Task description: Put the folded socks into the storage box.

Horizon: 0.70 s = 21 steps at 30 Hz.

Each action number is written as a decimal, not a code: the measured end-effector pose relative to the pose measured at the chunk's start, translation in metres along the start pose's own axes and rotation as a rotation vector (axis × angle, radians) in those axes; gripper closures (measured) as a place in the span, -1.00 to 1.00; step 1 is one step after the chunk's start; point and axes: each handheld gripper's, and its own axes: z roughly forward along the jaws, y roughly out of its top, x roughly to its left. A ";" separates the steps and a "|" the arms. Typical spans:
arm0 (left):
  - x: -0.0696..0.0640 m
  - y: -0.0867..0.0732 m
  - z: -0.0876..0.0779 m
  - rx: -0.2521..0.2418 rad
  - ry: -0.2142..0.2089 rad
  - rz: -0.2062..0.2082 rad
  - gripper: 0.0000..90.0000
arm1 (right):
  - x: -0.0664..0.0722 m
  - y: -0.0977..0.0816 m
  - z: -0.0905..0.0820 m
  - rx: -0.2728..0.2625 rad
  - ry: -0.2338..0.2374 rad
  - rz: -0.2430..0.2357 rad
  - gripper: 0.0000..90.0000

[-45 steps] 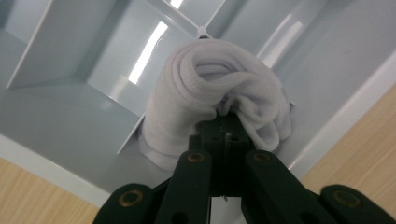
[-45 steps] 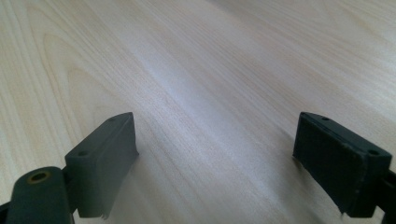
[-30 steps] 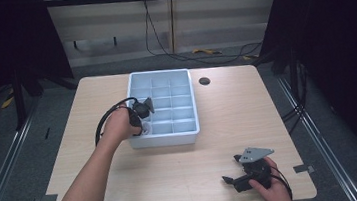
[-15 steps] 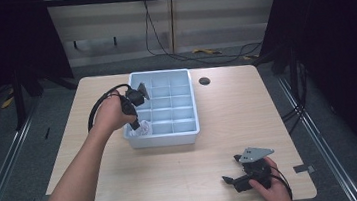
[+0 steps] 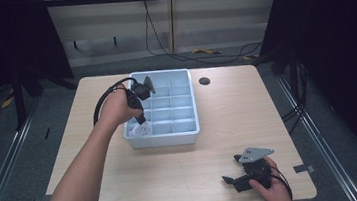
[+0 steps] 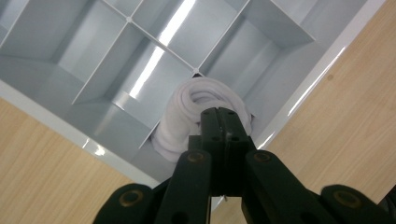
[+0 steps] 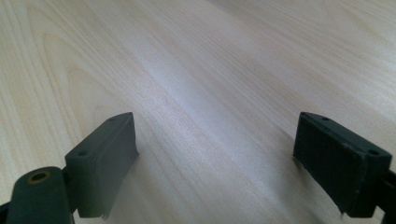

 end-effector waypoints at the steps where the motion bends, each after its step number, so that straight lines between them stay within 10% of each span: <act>1: -0.001 0.001 0.001 0.002 -0.003 0.001 1.00 | 0.000 0.000 0.000 0.000 0.000 0.000 -0.72; 21: -0.003 0.004 0.044 0.123 0.033 0.008 1.00 | 0.000 0.000 0.000 -0.001 0.001 -0.003 -0.72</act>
